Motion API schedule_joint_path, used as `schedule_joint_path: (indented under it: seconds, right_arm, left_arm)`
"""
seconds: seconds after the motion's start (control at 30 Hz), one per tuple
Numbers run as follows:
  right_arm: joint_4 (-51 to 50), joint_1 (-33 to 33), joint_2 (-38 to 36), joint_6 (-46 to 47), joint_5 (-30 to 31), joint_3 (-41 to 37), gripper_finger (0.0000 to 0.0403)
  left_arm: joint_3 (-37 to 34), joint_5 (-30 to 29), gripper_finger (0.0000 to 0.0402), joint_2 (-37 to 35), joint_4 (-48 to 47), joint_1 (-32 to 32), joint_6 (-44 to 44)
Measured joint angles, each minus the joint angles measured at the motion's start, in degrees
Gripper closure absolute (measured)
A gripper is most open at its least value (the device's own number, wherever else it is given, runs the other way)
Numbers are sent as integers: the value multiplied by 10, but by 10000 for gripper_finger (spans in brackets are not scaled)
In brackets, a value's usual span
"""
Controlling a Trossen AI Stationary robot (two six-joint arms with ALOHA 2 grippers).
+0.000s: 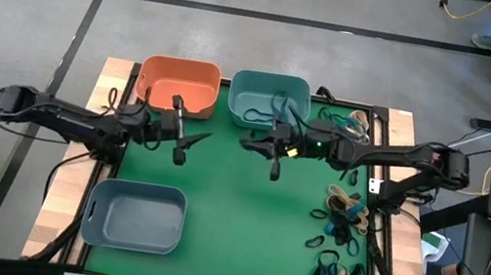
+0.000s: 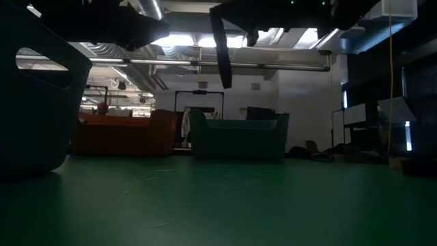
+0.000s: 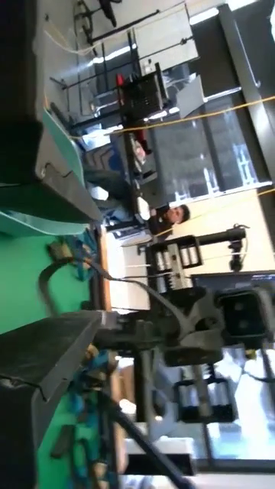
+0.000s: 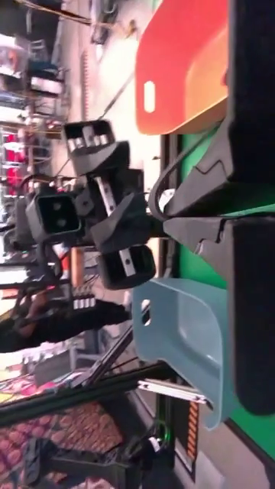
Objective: Sort rubber bands into baskets
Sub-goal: Put the black rubber band into the orange bin
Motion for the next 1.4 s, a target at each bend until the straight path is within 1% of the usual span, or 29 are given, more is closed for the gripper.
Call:
schedule_joint_path:
  seconds: [0.17, 0.3, 0.43, 0.6, 0.7, 0.9, 1.0, 1.13, 1.3, 1.4]
  right_arm:
    - [55, 0, 25, -9, -17, 0, 397]
    - [91, 0, 41, -14, -22, 0, 397]
    - [125, 0, 54, -15, -22, 0, 397]
    - [127, 0, 63, -14, -24, 0, 397]
    - [128, 8, 64, -14, -36, 0, 397]
    - [127, 26, 66, -30, -37, 0, 397]
    - [124, 28, 66, -31, -37, 0, 397]
    - [123, 28, 66, -31, -37, 0, 397]
    - [122, 28, 66, -31, -37, 0, 397]
    - [122, 31, 66, -30, -36, 0, 397]
  left_arm:
    - [0, 0, 208, 46, 60, 0, -27]
    - [0, 5, 215, 79, 82, 0, -25]
    - [16, 10, 221, 111, 90, -1, -26]
    - [38, 45, 226, 156, 89, -1, -28]
    - [51, 46, 227, 184, 89, -1, -28]
    - [72, 46, 228, 227, 90, -1, -28]
    - [81, 64, 234, 244, 89, -6, -27]
    - [95, 91, 252, 259, 89, -18, -22]
    - [100, 93, 284, 267, 86, -32, 12]
    - [101, 92, 311, 267, 85, -34, 30]
